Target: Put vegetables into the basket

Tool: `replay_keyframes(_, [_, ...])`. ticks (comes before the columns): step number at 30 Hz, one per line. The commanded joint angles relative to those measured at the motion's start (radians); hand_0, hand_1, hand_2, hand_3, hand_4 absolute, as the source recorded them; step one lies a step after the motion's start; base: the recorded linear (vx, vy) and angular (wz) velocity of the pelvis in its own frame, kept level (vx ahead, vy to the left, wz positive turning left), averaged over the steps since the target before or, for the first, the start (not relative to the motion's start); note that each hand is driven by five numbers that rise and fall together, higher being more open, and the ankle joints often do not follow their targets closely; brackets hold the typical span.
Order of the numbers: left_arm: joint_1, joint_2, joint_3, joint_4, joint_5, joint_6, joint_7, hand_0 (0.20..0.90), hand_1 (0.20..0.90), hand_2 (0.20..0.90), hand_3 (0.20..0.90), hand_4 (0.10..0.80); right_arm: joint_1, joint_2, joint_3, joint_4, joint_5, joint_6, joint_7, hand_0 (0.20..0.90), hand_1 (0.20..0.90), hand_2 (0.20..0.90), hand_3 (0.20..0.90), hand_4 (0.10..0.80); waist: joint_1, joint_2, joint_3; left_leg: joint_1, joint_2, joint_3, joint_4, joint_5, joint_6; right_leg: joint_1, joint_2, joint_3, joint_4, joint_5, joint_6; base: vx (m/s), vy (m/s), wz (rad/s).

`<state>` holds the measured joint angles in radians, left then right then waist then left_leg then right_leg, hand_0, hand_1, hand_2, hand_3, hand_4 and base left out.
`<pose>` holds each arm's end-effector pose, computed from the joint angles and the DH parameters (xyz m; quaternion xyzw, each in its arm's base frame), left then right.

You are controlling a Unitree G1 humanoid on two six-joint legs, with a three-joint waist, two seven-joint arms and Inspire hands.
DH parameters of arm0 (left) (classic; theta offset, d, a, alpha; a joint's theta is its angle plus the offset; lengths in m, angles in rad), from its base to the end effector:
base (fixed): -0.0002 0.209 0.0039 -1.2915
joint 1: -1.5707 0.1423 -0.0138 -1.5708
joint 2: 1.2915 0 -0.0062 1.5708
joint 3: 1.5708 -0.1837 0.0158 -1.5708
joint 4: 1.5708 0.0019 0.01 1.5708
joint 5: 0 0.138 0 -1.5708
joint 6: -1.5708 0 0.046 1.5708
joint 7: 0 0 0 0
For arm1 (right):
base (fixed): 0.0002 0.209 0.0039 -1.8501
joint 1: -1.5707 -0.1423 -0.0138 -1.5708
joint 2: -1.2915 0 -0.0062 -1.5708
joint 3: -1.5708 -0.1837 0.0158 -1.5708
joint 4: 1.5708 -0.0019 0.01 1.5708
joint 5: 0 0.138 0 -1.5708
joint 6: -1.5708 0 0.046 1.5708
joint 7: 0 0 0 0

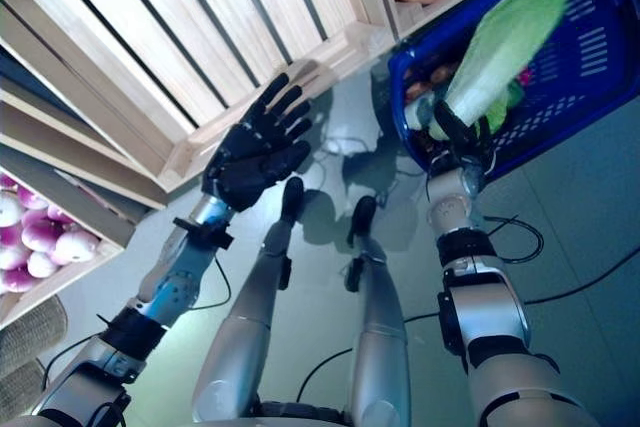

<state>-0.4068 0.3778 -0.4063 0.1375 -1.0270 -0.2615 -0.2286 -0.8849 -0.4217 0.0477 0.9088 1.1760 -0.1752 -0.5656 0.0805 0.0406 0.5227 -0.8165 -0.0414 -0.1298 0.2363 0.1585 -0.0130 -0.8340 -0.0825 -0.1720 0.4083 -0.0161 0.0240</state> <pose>0.2651 0.1377 0.1036 -0.2727 -0.1411 -0.2872 0.9073 0.3464 -0.2246 0.1476 0.3832 0.0095 -0.3262 0.8641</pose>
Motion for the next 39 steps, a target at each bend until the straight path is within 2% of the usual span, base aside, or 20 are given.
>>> replay_keyframes(1, [-0.031, -0.024, 0.010, -0.155, 0.009, -0.092, -0.068, 0.900, 0.900, 0.900, 0.900, 0.800, -0.028, -0.100, -0.004, -0.046, -0.090, -0.062, -0.098, 0.900, 0.900, 0.900, 0.900, 0.800, 0.024, -0.010, -0.003, 0.009, -0.051, 0.011, 0.059, -0.062, 0.044, 0.084, 0.028, 0.033, -0.136, 0.148, -0.002, 0.000, 0.000, 0.00])
replay_keyframes(6, [-0.039, -0.005, 0.012, -0.144, 0.071, -0.106, -0.099, 0.900, 0.900, 0.900, 0.900, 0.800, -0.020, -0.072, -0.013, -0.021, -0.090, -0.086, -0.131, 0.900, 0.900, 0.900, 0.900, 0.800, 0.033, -0.015, -0.003, 0.110, -0.047, 0.013, 0.005, -0.071, 0.047, 0.180, 0.031, 0.018, -0.169, 0.136, -0.005, -0.048, -0.014, 0.00])
replay_keyframes(9, [-0.057, 0.008, 0.006, -0.143, 0.074, -0.093, -0.096, 0.900, 0.900, 0.900, 0.900, 0.800, -0.022, -0.052, -0.004, -0.011, -0.128, -0.089, -0.120, 0.900, 0.900, 0.900, 0.900, 0.800, 0.035, -0.015, -0.003, 0.153, -0.048, 0.015, -0.026, -0.058, 0.046, 0.220, 0.029, 0.012, -0.185, 0.141, -0.006, -0.059, 0.027, -0.01])
replay_keyframes(12, [-0.065, 0.013, 0.009, -0.121, 0.128, -0.048, -0.090, 0.900, 0.900, 0.900, 0.900, 0.800, 0.009, -0.017, 0.016, -0.032, -0.211, -0.083, -0.096, 0.900, 0.900, 0.900, 0.900, 0.800, 0.034, -0.012, -0.003, 0.261, -0.040, 0.019, -0.085, -0.049, 0.042, 0.318, 0.026, 0.016, -0.214, 0.134, -0.005, -0.041, 0.103, -0.08])
replay_keyframes(15, [-0.032, 0.048, -0.005, -0.097, 0.280, -0.030, -0.069, 0.900, 0.900, 0.900, 0.900, 0.800, 0.151, 0.029, 0.048, -0.142, -0.234, -0.078, -0.016, 0.900, 0.900, 0.900, 0.900, 0.800, 0.023, -0.012, -0.044, 0.385, -0.020, 0.030, -0.161, -0.040, 0.041, 0.426, 0.024, 0.034, -0.249, 0.121, -0.003, 0.055, 0.142, -0.14])
replay_keyframes(17, [-0.005, 0.065, -0.007, -0.095, 0.294, -0.012, -0.070, 0.900, 0.900, 0.900, 0.900, 0.800, 0.240, 0.056, 0.061, -0.208, -0.265, -0.096, 0.011, 0.900, 0.900, 0.900, 0.900, 0.800, 0.016, -0.014, -0.076, 0.430, -0.012, 0.033, -0.190, -0.038, 0.041, 0.467, 0.024, 0.039, -0.266, 0.115, -0.001, 0.101, 0.116, -0.16])
replay_keyframes(18, [0.047, 0.073, -0.001, -0.077, 0.332, -0.008, -0.089, 0.900, 0.900, 0.900, 0.900, 0.800, 0.361, 0.081, 0.067, -0.286, -0.379, -0.093, 0.043, 0.900, 0.900, 0.900, 0.900, 0.800, 0.004, -0.016, -0.112, 0.475, -0.006, 0.036, -0.216, -0.037, 0.040, 0.515, 0.024, 0.045, -0.296, 0.115, -0.001, 0.122, 0.127, -0.04])
replay_keyframes(20, [0.093, 0.071, 0.004, -0.072, 0.359, 0.010, -0.100, 0.900, 0.900, 0.900, 0.900, 0.800, 0.459, 0.086, 0.080, -0.340, -0.482, -0.091, 0.064, 0.900, 0.900, 0.900, 0.900, 0.800, -0.005, -0.016, -0.141, 0.512, 0.001, 0.041, -0.241, -0.034, 0.040, 0.551, 0.020, 0.048, -0.324, 0.120, 0.004, 0.112, 0.129, -0.05])
replay_keyframes(21, [0.145, 0.072, 0.000, -0.053, 0.400, 0.018, -0.103, 0.900, 0.900, 0.900, 0.900, 0.800, 0.566, 0.089, 0.103, -0.387, -0.606, -0.088, 0.095, 0.900, 0.900, 0.900, 0.900, 0.800, -0.018, -0.019, -0.178, 0.552, 0.008, 0.043, -0.271, -0.026, 0.037, 0.592, 0.020, 0.056, -0.354, 0.127, 0.010, 0.139, 0.120, -0.12])
replay_keyframes(24, [0.222, 0.082, -0.009, 0.000, 0.534, 0.017, -0.092, 0.900, 0.900, 0.900, 0.900, 0.800, 0.714, 0.094, 0.138, -0.439, -0.711, -0.056, 0.162, 0.900, 0.900, 0.900, 0.900, 0.800, -0.038, -0.029, -0.243, 0.617, 0.019, 0.053, -0.313, -0.019, 0.031, 0.658, 0.017, 0.068, -0.405, 0.138, 0.023, 0.156, 0.106, -0.18])
replay_keyframes(25, [0.253, 0.099, -0.022, 0.040, 0.582, 0.038, -0.111, 0.900, 0.900, 0.900, 0.900, 0.800, 0.772, 0.089, 0.151, -0.427, -0.722, -0.012, 0.231, 0.900, 0.900, 0.900, 0.900, 0.800, -0.053, -0.037, -0.281, 0.647, 0.024, 0.062, -0.322, -0.022, 0.028, 0.688, 0.014, 0.073, -0.428, 0.144, 0.029, 0.126, 0.082, -0.06])
replay_keyframes(27, [0.275, 0.104, -0.030, 0.100, 0.637, 0.022, -0.125, 0.900, 0.900, 0.900, 0.900, 0.800, 0.824, 0.098, 0.160, -0.407, -0.751, 0.015, 0.291, 0.900, 0.900, 0.900, 0.900, 0.800, -0.064, -0.040, -0.311, 0.672, 0.028, 0.069, -0.324, -0.029, 0.028, 0.710, 0.011, 0.074, -0.436, 0.145, 0.035, 0.116, 0.082, -0.11])
replay_keyframes(29, [0.306, 0.097, -0.060, 0.174, 0.708, 0.038, -0.155, 0.900, 0.900, 0.900, 0.900, 0.800, 0.892, 0.111, 0.188, -0.355, -0.842, 0.045, 0.373, 0.900, 0.900, 0.900, 0.900, 0.800, -0.079, -0.043, -0.360, 0.704, 0.032, 0.087, -0.324, -0.041, 0.029, 0.739, 0.007, 0.077, -0.444, 0.141, 0.043, 0.139, 0.091, -0.11])
replay_keyframes(31, [0.308, 0.091, -0.082, 0.230, 0.724, 0.059, -0.154, 0.900, 0.900, 0.900, 0.900, 0.800, 0.910, 0.111, 0.211, -0.316, -0.875, 0.066, 0.400, 0.900, 0.900, 0.900, 0.900, 0.800, -0.086, -0.044, -0.383, 0.722, 0.034, 0.096, -0.322, -0.052, 0.031, 0.751, 0.004, 0.085, -0.445, 0.138, 0.046, 0.117, 0.080, -0.07])
replay_keyframes(32, [0.301, 0.069, -0.110, 0.316, 0.731, 0.055, -0.132, 0.900, 0.900, 0.900, 0.900, 0.800, 0.915, 0.117, 0.231, -0.231, -0.874, 0.069, 0.445, 0.900, 0.900, 0.900, 0.900, 0.800, -0.091, -0.042, -0.403, 0.743, 0.038, 0.104, -0.324, -0.062, 0.029, 0.771, 0.003, 0.086, -0.451, 0.135, 0.048, 0.117, 0.070, -0.03])
replay_keyframes(35, [0.285, 0.019, -0.134, 0.460, 0.783, 0.050, -0.086, 0.900, 0.900, 0.900, 0.900, 0.800, 0.908, 0.153, 0.253, -0.106, -0.909, 0.088, 0.479, 0.900, 0.900, 0.900, 0.900, 0.800, -0.097, -0.041, -0.431, 0.767, 0.043, 0.111, -0.324, -0.076, 0.027, 0.792, 0.002, 0.091, -0.453, 0.128, 0.052, 0.098, 0.050, -0.21])
replay_keyframes(39, [0.277, -0.046, -0.104, 0.631, 0.819, 0.067, -0.007, 0.900, 0.900, 0.900, 0.900, 0.800, 0.910, 0.185, 0.245, 0.039, -0.864, 0.123, 0.468, 0.900, 0.900, 0.900, 0.900, 0.800, -0.103, -0.045, -0.445, 0.795, 0.050, 0.123, -0.324, -0.093, 0.026, 0.811, -0.002, 0.099, -0.453, 0.118, 0.055, 0.038, 0.027, -0.12])
